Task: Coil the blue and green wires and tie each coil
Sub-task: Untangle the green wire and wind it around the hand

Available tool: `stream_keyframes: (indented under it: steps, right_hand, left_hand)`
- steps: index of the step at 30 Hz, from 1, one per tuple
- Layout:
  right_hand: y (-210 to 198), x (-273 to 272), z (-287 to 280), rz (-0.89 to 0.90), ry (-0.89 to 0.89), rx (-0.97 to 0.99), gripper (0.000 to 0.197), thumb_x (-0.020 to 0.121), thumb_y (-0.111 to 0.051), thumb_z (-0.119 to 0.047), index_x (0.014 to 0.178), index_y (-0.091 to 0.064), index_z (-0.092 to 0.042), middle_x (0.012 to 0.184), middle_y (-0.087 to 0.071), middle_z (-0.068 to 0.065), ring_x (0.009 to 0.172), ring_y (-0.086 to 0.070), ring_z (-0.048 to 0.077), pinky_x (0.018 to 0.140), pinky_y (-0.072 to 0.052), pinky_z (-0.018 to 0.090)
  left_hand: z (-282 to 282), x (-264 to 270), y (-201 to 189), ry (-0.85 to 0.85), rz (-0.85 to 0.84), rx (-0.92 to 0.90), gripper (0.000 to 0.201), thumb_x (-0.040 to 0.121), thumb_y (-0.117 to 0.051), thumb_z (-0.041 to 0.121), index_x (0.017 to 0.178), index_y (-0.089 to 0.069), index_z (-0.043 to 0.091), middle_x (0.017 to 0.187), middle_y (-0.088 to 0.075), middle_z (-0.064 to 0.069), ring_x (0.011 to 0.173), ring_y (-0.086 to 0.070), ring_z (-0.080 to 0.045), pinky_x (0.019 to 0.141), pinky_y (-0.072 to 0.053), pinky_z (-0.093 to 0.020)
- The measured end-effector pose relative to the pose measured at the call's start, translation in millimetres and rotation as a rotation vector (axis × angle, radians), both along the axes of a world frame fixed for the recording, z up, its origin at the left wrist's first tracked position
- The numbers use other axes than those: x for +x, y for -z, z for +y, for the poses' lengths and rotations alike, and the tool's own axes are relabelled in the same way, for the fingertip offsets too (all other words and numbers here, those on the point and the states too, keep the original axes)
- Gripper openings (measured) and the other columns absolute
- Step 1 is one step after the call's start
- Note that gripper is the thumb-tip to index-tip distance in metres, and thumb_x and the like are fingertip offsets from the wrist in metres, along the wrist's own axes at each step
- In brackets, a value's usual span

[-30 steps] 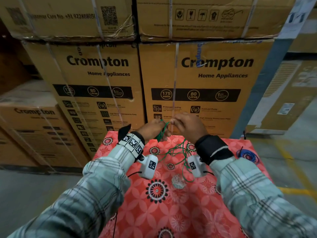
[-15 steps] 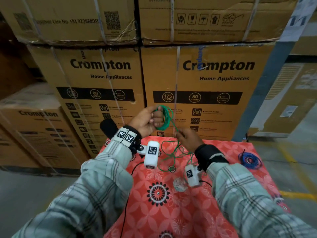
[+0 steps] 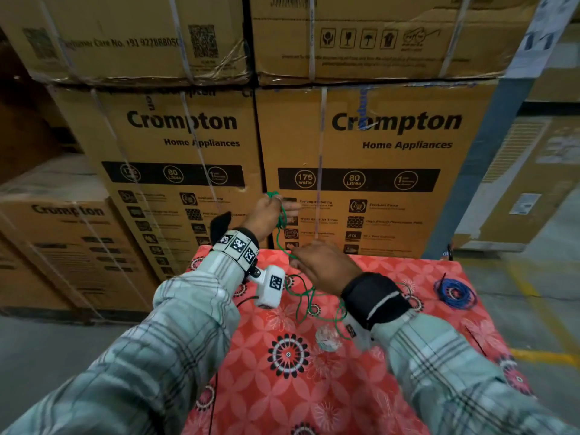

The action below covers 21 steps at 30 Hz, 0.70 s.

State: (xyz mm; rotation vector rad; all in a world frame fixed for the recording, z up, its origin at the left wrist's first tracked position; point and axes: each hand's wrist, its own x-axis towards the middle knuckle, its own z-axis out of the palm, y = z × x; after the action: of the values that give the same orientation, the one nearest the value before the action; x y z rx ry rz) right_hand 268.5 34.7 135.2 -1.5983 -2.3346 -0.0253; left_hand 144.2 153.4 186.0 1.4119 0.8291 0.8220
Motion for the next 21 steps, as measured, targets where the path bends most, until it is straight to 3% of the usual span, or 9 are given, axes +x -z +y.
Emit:
stream_keyframes:
  steps: [3,5,7,8,10,12,15,17,21]
  right_hand:
    - [-25,11,2,0.067,-0.003,0.129,0.027,0.098,-0.041,-0.036,0.103,-0.06,-0.017,0.091,-0.066,0.005,0.081,-0.055,0.026,0.072,-0.043,0.038]
    - [-36,19,4,0.093,0.032,0.168,0.02,0.097,-0.045,-0.028,0.097,-0.059,-0.014,0.086,-0.064,0.007,0.081,-0.055,0.029,0.069,-0.037,0.036]
    - [-41,26,6,0.082,0.051,0.176,0.019,0.096,-0.044,-0.026,0.083,-0.053,-0.014,0.079,-0.061,0.009,0.08,-0.054,0.03,0.069,-0.036,0.037]
    - [-42,28,6,0.088,0.062,0.168,0.02,0.096,-0.044,-0.026,0.081,-0.051,-0.015,0.078,-0.06,0.007,0.079,-0.054,0.029,0.069,-0.036,0.037]
    - [-41,32,7,0.13,0.07,0.153,0.021,0.098,-0.044,-0.028,0.08,-0.049,-0.019,0.076,-0.056,0.001,0.076,-0.05,0.024,0.067,-0.034,0.034]
    - [-40,35,8,0.173,0.08,0.177,0.027,0.098,-0.042,-0.034,0.078,-0.049,-0.017,0.074,-0.055,-0.002,0.073,-0.048,0.02,0.066,-0.03,0.032]
    - [-41,44,11,0.205,0.108,0.21,0.034,0.095,-0.045,-0.037,0.077,-0.055,-0.01,0.072,-0.058,0.004,0.07,-0.05,0.023,0.064,-0.029,0.032]
    - [-40,51,16,0.164,0.13,0.198,0.034,0.093,-0.047,-0.04,0.078,-0.059,-0.012,0.075,-0.061,0.003,0.073,-0.052,0.025,0.068,-0.036,0.036]
    - [-36,55,19,-0.046,0.279,0.115,0.027,0.094,-0.048,-0.042,0.097,-0.067,-0.024,0.102,-0.062,-0.003,0.099,-0.046,0.025,0.083,-0.039,0.042]
  left_hand:
    - [-1,-4,20,0.048,0.246,0.041,0.032,0.101,-0.036,0.038,0.099,-0.049,0.01,0.104,-0.07,-0.015,0.087,-0.066,-0.026,0.084,-0.053,-0.042]
    - [3,-9,32,0.056,0.369,0.07,0.034,0.09,-0.044,0.047,0.09,-0.056,0.015,0.099,-0.068,-0.016,0.084,-0.063,-0.027,0.087,-0.052,-0.049]
    - [-4,-9,33,0.105,0.284,-0.007,0.029,0.09,-0.049,0.041,0.087,-0.057,0.013,0.087,-0.063,-0.018,0.075,-0.062,-0.029,0.075,-0.053,-0.048]
    - [-7,-9,32,0.122,0.228,-0.04,0.027,0.094,-0.049,0.036,0.088,-0.056,0.01,0.079,-0.063,-0.017,0.066,-0.062,-0.027,0.066,-0.052,-0.041]
    - [-18,-6,25,0.128,0.179,-0.044,0.026,0.102,-0.039,0.023,0.088,-0.053,0.008,0.065,-0.064,-0.007,0.051,-0.061,-0.019,0.054,-0.049,-0.028]
    - [-25,-7,23,0.131,0.153,-0.03,0.027,0.104,-0.034,0.018,0.084,-0.05,0.009,0.059,-0.057,-0.003,0.043,-0.053,-0.014,0.048,-0.044,-0.025]
    - [-28,-9,25,0.192,0.111,-0.055,0.026,0.104,-0.033,0.016,0.084,-0.049,0.01,0.051,-0.045,0.003,0.037,-0.038,-0.01,0.042,-0.035,-0.021]
    - [-29,-10,24,0.245,0.097,-0.118,0.027,0.104,-0.031,0.017,0.085,-0.049,0.01,0.047,-0.038,0.006,0.035,-0.031,-0.007,0.043,-0.031,-0.019]
    - [-34,-14,20,0.405,0.104,-0.214,0.034,0.105,-0.03,0.028,0.085,-0.052,0.011,0.049,-0.031,0.008,0.036,-0.027,-0.006,0.045,-0.029,-0.021]
